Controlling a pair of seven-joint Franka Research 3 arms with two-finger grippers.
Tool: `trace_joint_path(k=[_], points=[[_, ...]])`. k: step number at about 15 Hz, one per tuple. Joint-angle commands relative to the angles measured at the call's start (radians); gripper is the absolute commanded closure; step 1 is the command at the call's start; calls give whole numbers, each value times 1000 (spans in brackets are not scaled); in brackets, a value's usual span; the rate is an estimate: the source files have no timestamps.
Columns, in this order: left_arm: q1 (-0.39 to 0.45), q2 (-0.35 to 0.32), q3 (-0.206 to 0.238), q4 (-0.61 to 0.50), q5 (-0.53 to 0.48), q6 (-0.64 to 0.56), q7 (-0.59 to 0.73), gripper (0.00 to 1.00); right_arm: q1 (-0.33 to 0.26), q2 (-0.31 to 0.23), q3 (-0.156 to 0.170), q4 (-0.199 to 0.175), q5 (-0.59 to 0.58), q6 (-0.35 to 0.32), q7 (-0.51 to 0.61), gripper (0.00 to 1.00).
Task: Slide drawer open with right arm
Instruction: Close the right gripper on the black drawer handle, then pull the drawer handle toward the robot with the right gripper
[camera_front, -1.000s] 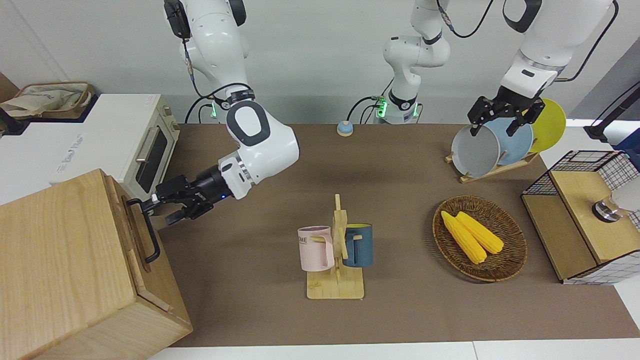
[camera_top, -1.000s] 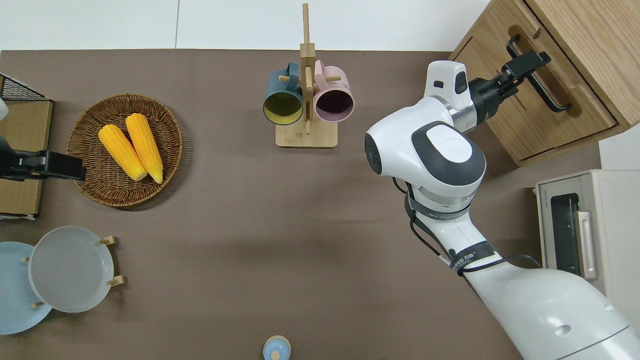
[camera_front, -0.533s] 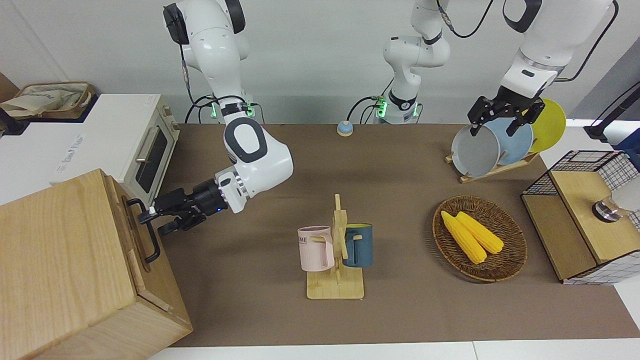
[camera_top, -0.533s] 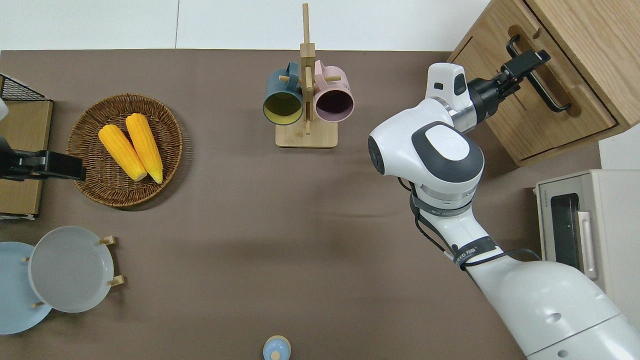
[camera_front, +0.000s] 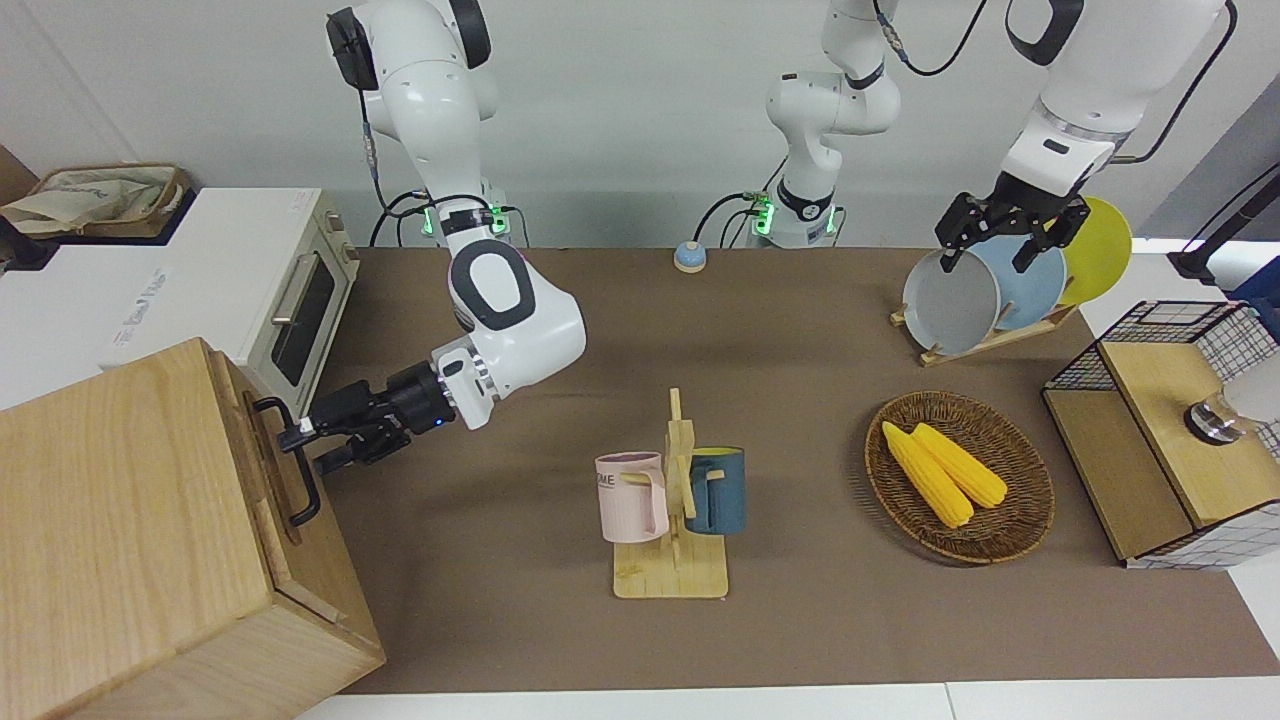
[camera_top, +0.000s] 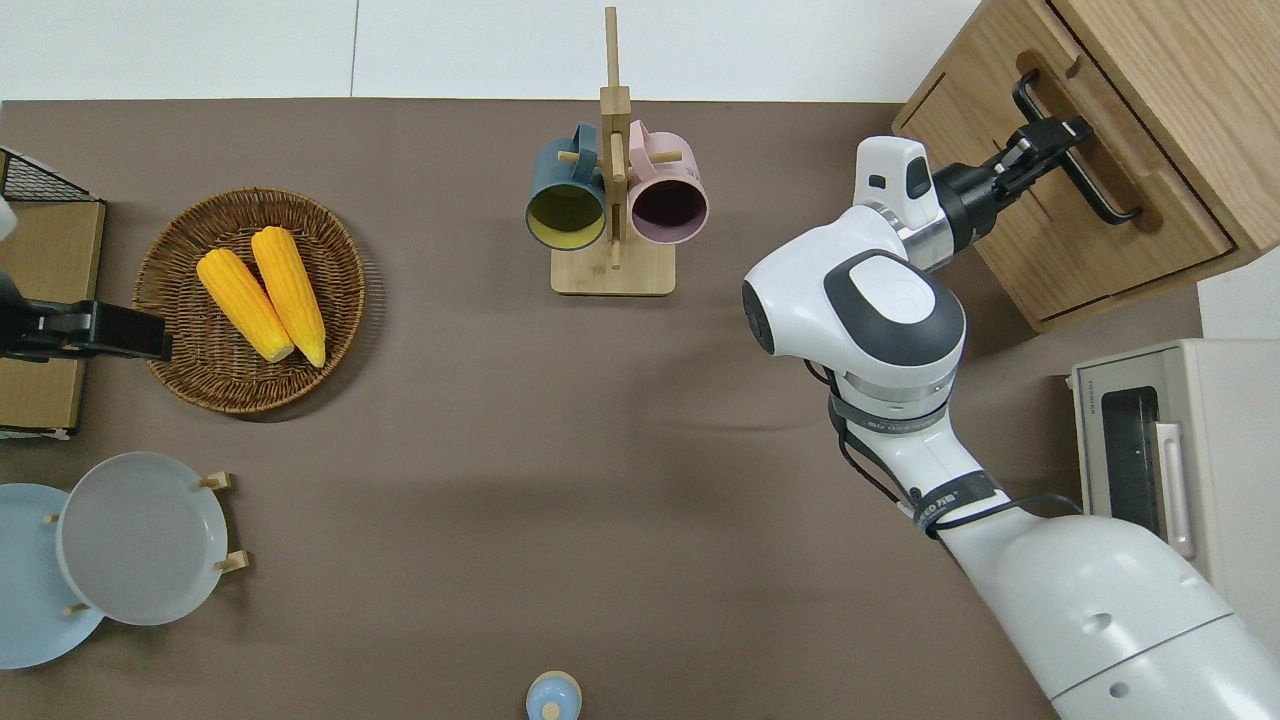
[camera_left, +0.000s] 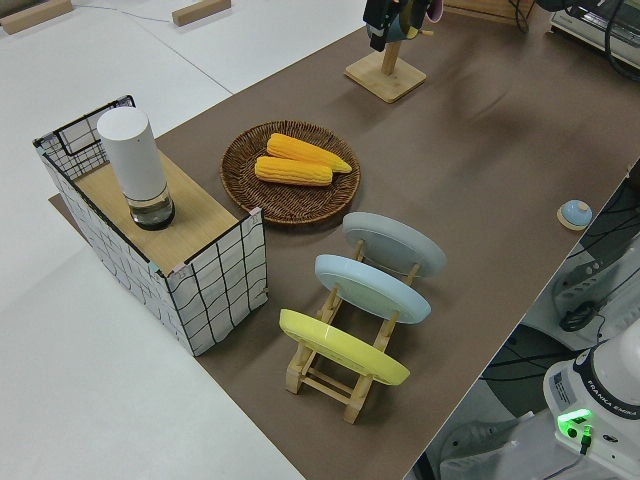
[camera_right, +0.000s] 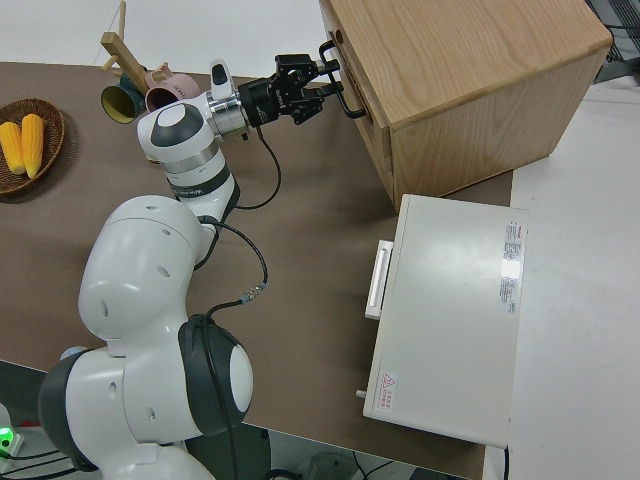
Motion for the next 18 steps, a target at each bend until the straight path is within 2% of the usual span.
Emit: trace_joint_path(k=[1,2,7,9,13,18], points=[[-17,13,17,20,12,0,8,2,-15,-7,12,-24,-40,10,22,912],[-17,13,17,20,12,0,8,5,-15,-7,12,-24,-40,8,22,954],[-17,13,17,20,11,0,8,5,11,-7,12,-26,-38,-8,22,955],[-17,13,17,20,12,0,8,2,29,-8,12,-24,-26,-37,23,953],[-17,13,17,20,12,0,8,5,57,-8,47,-24,-18,-116,28,950],[-17,13,17,20,12,0,8,5,106,-8,54,-24,20,-163,26,946]])
